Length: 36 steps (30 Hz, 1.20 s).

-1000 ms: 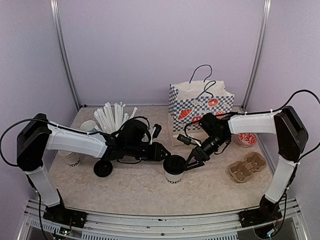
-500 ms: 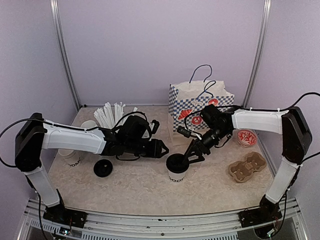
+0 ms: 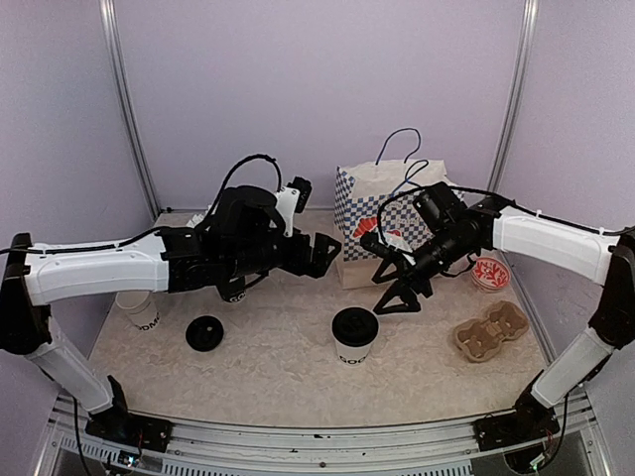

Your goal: Pack the takeout coffee

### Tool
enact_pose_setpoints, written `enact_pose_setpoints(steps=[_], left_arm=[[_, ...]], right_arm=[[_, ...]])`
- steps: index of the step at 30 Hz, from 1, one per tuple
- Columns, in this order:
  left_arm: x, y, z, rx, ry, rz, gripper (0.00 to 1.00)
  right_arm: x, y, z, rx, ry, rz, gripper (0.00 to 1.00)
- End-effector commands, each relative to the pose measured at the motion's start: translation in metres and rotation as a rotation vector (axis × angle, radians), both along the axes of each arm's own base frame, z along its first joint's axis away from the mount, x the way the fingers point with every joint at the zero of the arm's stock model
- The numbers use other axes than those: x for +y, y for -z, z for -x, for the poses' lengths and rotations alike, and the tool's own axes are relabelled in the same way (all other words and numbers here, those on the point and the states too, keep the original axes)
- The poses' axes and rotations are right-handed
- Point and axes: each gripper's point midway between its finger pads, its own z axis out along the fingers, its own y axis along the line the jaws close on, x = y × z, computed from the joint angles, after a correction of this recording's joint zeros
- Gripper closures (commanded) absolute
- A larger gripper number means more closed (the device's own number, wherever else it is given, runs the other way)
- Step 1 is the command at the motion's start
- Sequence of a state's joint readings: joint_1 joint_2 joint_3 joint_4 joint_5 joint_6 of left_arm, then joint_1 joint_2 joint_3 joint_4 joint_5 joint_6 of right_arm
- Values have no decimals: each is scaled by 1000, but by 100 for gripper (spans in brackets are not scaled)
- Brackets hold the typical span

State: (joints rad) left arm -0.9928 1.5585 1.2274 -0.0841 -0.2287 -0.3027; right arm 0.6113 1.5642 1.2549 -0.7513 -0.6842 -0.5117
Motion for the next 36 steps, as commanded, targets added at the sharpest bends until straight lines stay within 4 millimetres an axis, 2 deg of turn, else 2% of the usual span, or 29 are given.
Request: enact_pose_setpoints(steps=[1, 3, 5, 8, 10, 12, 20, 25, 31, 36], left_arm=[[48, -103, -10, -297, -113, 109, 1], [68, -143, -9, -370, -137, 176, 1], [80, -169, -5, -444, -136, 171, 1], [91, -186, -1, -538, -134, 83, 6], [99, -186, -5, -545, -165, 50, 14], [108, -181, -11, -544, -210, 41, 16], [140, -154, -22, -543, -313, 12, 13], [134, -142, -23, -509, -284, -10, 14], [135, -140, -20, -510, -271, -20, 14], [137, -140, -21, -515, -280, -31, 13]], right_arm=[[4, -12, 8, -253, -81, 46, 3], [10, -7, 10, -261, -95, 58, 2], [14, 0, 13, -256, -112, 80, 1], [22, 12, 17, -260, -143, 121, 1], [26, 18, 18, -263, -152, 139, 1], [31, 21, 19, -260, -163, 144, 1], [40, 30, 29, -220, -213, 170, 1], [44, 38, 27, -188, -215, 196, 4], [49, 42, 28, -173, -227, 207, 14], [48, 46, 31, -182, -233, 226, 14]])
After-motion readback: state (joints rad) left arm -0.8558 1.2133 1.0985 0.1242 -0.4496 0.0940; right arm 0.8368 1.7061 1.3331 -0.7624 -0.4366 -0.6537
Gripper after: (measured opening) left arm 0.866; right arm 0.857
